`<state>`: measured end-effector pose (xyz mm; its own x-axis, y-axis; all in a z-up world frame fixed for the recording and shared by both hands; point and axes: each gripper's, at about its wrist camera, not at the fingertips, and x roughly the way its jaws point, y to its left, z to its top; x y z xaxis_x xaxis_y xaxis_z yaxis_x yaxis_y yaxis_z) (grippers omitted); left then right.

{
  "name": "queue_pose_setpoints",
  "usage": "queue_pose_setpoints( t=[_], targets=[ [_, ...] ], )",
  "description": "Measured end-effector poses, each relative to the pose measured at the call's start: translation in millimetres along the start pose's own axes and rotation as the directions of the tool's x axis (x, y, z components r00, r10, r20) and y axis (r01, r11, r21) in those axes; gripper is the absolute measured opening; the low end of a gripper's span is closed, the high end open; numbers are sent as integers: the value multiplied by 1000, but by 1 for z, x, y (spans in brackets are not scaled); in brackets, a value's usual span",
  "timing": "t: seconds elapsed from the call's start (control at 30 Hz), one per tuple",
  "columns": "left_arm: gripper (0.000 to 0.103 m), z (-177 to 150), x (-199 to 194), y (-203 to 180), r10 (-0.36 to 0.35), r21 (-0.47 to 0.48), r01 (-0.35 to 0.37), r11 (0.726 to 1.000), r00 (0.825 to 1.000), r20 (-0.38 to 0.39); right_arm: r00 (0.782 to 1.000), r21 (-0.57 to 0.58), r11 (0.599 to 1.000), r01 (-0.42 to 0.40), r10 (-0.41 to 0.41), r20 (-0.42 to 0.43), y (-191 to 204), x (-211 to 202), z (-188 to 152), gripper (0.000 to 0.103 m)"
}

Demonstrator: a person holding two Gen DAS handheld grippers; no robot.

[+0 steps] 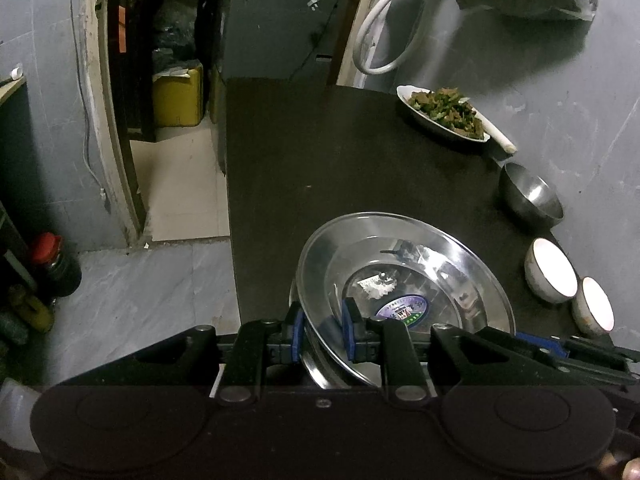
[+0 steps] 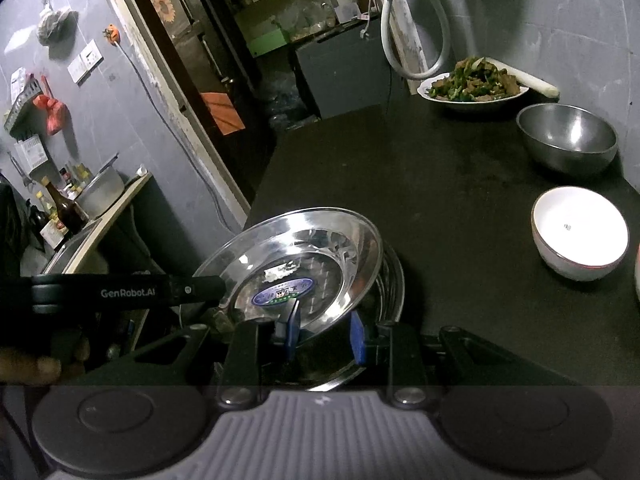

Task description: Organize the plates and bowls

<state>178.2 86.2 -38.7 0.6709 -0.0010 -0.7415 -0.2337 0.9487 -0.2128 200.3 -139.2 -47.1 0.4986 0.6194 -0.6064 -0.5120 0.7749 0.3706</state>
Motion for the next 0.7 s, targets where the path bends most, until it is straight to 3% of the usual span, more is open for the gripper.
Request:
queue_pose_setpoints(
  t=[0.7],
  targets=[
    [23,-5,5,-1,5,-3,-5,1000,1000,-19,999,17,1000,1,0,-40,-3,4,1,30]
  ],
)
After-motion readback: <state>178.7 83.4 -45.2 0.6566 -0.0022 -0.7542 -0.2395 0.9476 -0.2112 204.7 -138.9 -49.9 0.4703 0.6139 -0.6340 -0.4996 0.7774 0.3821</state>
